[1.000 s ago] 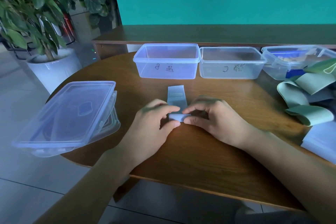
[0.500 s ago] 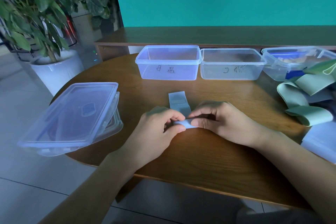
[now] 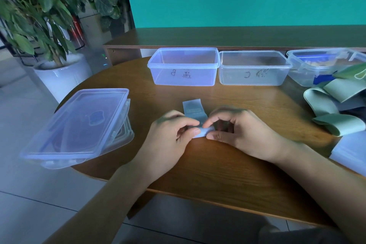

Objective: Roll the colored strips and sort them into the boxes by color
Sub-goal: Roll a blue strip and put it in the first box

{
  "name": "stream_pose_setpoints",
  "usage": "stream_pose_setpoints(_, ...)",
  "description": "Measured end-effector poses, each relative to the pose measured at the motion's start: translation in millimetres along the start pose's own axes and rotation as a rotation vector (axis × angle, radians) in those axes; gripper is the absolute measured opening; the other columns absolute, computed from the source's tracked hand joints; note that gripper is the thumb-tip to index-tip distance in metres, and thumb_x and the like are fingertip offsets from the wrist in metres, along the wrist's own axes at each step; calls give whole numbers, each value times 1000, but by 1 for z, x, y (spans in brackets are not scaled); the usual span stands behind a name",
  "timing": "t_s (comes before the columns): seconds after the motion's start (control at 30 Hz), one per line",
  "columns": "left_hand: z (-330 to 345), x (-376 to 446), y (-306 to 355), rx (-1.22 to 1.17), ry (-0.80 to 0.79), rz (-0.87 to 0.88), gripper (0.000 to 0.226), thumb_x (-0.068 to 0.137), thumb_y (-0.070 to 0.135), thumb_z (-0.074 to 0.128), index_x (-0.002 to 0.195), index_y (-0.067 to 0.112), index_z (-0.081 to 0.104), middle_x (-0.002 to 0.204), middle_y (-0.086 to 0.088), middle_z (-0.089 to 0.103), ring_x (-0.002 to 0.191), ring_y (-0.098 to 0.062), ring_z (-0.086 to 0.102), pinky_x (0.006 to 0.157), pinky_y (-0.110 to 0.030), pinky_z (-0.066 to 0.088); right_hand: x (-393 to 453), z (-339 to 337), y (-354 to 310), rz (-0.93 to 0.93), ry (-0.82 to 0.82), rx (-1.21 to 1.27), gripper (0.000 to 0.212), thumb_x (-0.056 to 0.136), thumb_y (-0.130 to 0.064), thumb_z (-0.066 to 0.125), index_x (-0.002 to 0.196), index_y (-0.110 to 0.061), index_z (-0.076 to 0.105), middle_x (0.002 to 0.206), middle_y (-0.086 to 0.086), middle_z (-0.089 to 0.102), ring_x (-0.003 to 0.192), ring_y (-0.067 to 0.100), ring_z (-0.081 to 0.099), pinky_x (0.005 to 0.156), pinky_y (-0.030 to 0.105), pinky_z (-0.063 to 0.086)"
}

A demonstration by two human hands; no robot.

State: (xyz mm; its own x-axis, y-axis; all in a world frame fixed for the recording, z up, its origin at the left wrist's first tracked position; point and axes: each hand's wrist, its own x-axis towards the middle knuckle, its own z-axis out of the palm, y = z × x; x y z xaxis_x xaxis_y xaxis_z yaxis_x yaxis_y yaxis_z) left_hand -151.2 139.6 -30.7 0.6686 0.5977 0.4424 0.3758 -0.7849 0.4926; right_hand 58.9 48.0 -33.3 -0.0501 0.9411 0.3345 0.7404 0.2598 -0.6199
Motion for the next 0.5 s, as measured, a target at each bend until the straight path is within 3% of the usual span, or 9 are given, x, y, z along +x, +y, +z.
stream_pose_setpoints(0.2,-2,0,3,-21,-71,-61,20,89,33,74,108,30,72,88,30,54,100,9,52,72,1,40,3,2,2,6,40,-48,19,92,-25,73,111,-26,74,104,-16,68,94,4,63,80,11,43)
stream_pose_setpoints(0.33,1,4,1,10,-62,-63,19,92,29,70,110,29,73,96,21,61,91,2,57,72,-2,39,5,6,4,-36,92,-145,21,94,-26,70,115,-22,75,110,-11,65,103,-3,59,86,6,40)
stream_pose_setpoints(0.5,5,7,-6,43,-14,-42,22,95,27,67,115,23,74,108,5,64,91,-5,56,78,-4,36,4,9,2,-91,146,-152,20,94,-13,71,112,-21,76,110,-9,63,98,-6,58,81,3,38)
